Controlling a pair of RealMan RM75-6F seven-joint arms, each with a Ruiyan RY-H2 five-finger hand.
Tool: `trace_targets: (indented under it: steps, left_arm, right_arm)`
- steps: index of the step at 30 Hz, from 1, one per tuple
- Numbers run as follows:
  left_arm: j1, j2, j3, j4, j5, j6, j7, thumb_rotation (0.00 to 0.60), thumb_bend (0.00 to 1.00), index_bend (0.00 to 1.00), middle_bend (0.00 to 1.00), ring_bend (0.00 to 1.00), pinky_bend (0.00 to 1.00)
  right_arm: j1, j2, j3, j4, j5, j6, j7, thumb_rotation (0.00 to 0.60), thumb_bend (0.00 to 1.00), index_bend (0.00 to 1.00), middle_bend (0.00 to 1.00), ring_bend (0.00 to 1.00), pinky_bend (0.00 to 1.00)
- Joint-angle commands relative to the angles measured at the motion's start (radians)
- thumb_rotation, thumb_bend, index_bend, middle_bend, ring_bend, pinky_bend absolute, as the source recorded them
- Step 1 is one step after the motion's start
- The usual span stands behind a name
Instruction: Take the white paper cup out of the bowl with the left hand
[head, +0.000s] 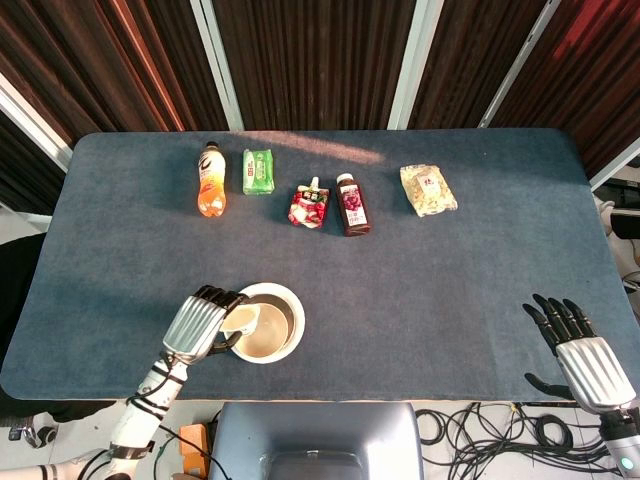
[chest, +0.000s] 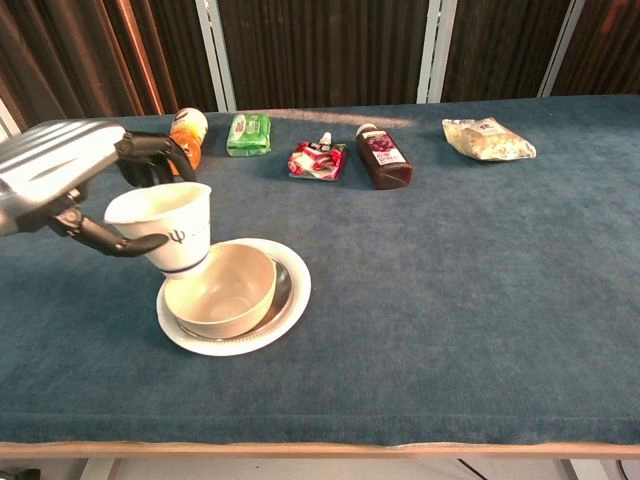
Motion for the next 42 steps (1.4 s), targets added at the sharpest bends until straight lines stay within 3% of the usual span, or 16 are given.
trace_targets:
  steps: [1,9,18,23,30,42]
  left_arm:
    - [0.033,0.047,-0.001,-0.004,-0.009,0.030,-0.011,0.600,0.27,0.37,0.49,0.40,0.37]
    - [0.081,0.099,0.005,0.048,-0.062,0.029,-0.093,0.600,0.27,0.37,0.48,0.40,0.38]
    - [0.104,0.043,0.030,0.188,-0.095,-0.006,-0.099,0.600,0.27,0.32,0.40,0.36,0.38]
    - [0.112,0.006,0.032,0.244,-0.096,-0.001,-0.075,0.600,0.27,0.27,0.35,0.30,0.36]
    - [0.114,-0.002,0.034,0.267,-0.099,-0.033,-0.098,0.600,0.28,0.14,0.18,0.14,0.34]
    - [0.132,0.029,0.028,0.234,-0.105,-0.029,-0.091,0.600,0.28,0.00,0.05,0.03,0.27]
  right_arm:
    - [0.000,-0.001,0.000,0.000,0.000,0.000,0.000,0.600,0.07,0.00,0.00,0.00,0.00]
    - [-0.002,-0.002,0.004,-0.002,0.006,0.003,-0.001,0.600,0.07,0.00,0.00,0.00,0.00]
    - [-0.001,-0.002,0.003,-0.006,0.008,-0.003,-0.008,0.600,0.07,0.00,0.00,0.00,0.00]
    - [-0.001,-0.003,0.003,-0.006,0.009,-0.005,-0.009,0.600,0.07,0.00,0.00,0.00,0.00]
    - [-0.004,-0.008,0.006,-0.001,0.005,0.006,-0.004,0.600,0.07,0.00,0.00,0.00,0.00]
    - [-0.005,-0.007,0.005,0.001,0.003,0.007,0.000,0.600,0.07,0.00,0.00,0.00,0.00]
